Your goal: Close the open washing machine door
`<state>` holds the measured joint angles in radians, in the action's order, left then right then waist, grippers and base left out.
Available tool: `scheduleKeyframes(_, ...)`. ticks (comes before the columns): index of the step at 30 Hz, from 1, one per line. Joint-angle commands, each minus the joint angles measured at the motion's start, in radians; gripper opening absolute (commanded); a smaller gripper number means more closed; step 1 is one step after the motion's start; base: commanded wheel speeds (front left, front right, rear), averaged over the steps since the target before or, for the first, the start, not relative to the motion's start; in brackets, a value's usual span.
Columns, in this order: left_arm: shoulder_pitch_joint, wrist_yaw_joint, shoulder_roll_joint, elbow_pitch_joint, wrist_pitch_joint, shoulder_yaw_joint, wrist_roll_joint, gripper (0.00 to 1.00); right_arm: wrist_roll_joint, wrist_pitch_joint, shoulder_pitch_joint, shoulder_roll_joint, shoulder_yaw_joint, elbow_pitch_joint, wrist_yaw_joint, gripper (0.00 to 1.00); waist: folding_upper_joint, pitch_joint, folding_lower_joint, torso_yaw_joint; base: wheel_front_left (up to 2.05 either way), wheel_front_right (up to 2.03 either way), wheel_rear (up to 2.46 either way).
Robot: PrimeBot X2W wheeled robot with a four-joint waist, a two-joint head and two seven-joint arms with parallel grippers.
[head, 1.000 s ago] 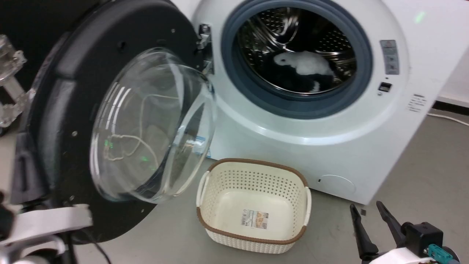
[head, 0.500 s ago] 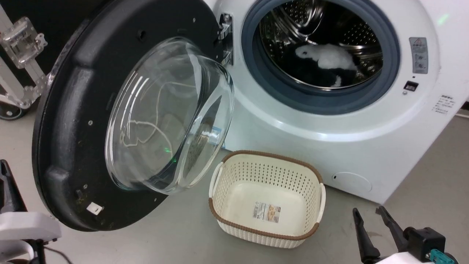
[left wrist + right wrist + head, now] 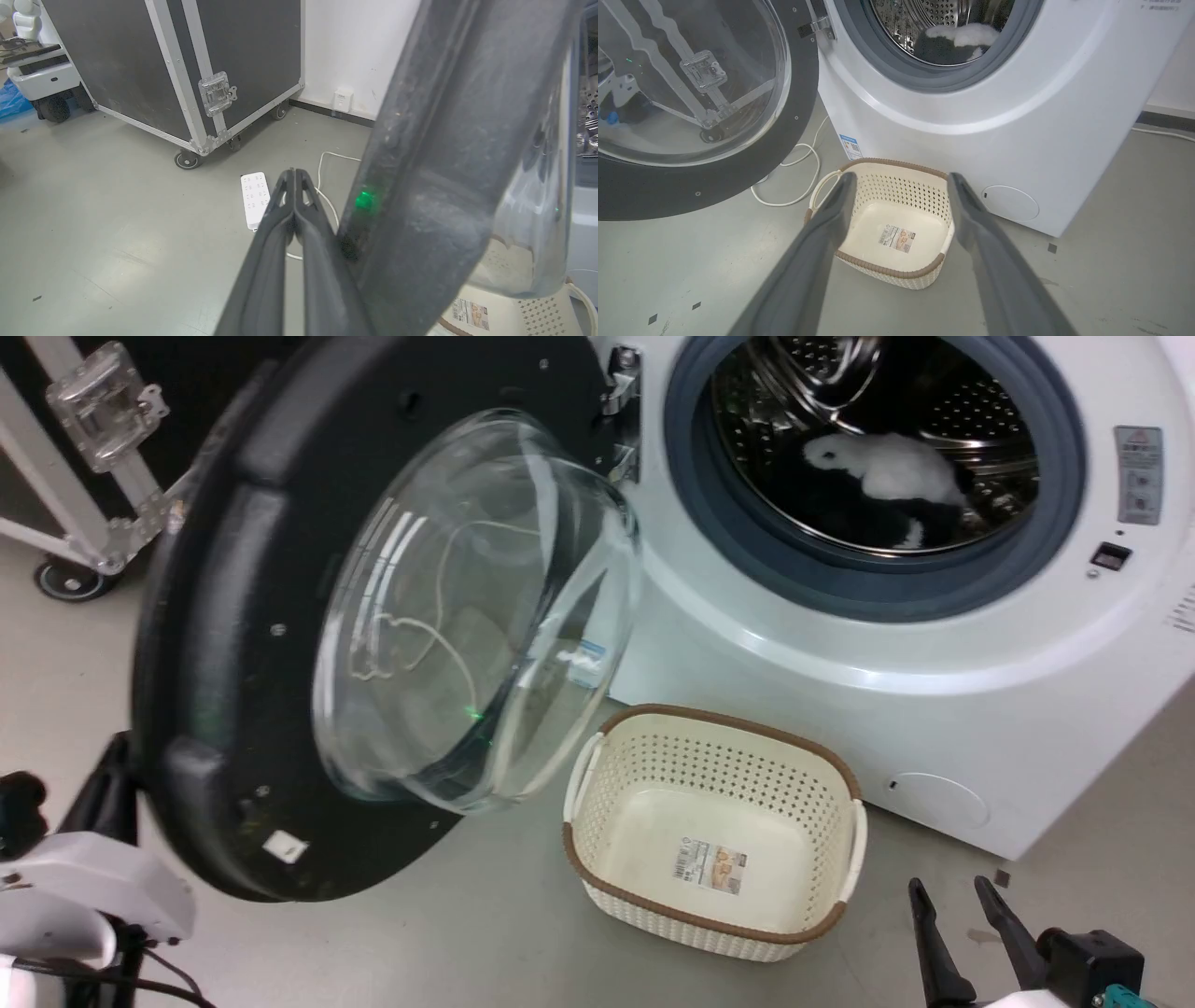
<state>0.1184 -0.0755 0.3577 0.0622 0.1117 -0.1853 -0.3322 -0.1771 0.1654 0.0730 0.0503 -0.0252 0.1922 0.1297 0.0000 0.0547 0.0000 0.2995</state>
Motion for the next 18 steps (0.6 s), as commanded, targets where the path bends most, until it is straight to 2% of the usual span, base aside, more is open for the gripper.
scheduleKeyframes(1, -0.003, -0.010, 0.020, -0.006, 0.007, 0.031, -0.032, 0.00, -0.008, 0.011, 0.003, 0.000, 0.000, 0.009, 0.001, 1.00, 0.0000, 0.001, 0.0000, 0.009, 0.00, 0.00, 0.00)
scheduleKeyframes(2, -0.004, -0.011, 0.031, -0.007, 0.010, 0.055, -0.056, 0.00, -0.010, 0.013, 0.002, 0.000, 0.001, 0.012, 0.001, 1.00, 0.0000, 0.002, 0.0000, 0.014, 0.00, 0.00, 0.00)
scheduleKeyframes(3, -0.004, -0.015, 0.068, -0.012, 0.018, 0.122, -0.120, 0.00, -0.014, 0.019, -0.002, 0.000, 0.001, 0.019, 0.001, 1.00, 0.0000, 0.003, 0.0000, 0.023, 0.00, 0.00, 0.00)
scheduleKeyframes(8, 0.005, -0.020, 0.117, -0.047, 0.038, 0.244, -0.230, 0.00, -0.024, 0.029, -0.002, 0.000, -0.002, 0.034, 0.001, 1.00, 0.0000, -0.001, 0.0000, 0.037, 0.00, 0.00, 0.00)
scheduleKeyframes(13, 0.028, -0.026, 0.143, -0.123, 0.063, 0.389, -0.320, 0.00, -0.046, 0.040, 0.006, 0.000, -0.018, 0.057, 0.001, 1.00, 0.0000, -0.011, 0.0000, 0.044, 0.00, 0.00, 0.00)
scheduleKeyframes(14, 0.052, -0.029, 0.148, -0.173, 0.082, 0.492, -0.353, 0.00, -0.056, 0.046, 0.007, 0.000, -0.034, 0.068, 0.001, 1.00, 0.0000, -0.016, 0.0000, 0.040, 0.00, 0.00, 0.00)
scheduleKeyframes(18, 0.100, -0.033, 0.146, -0.221, 0.098, 0.623, -0.392, 0.00, -0.064, 0.055, 0.002, 0.000, -0.059, 0.079, 0.001, 1.00, 0.0000, -0.017, 0.0000, 0.020, 0.00, 0.00, 0.00)
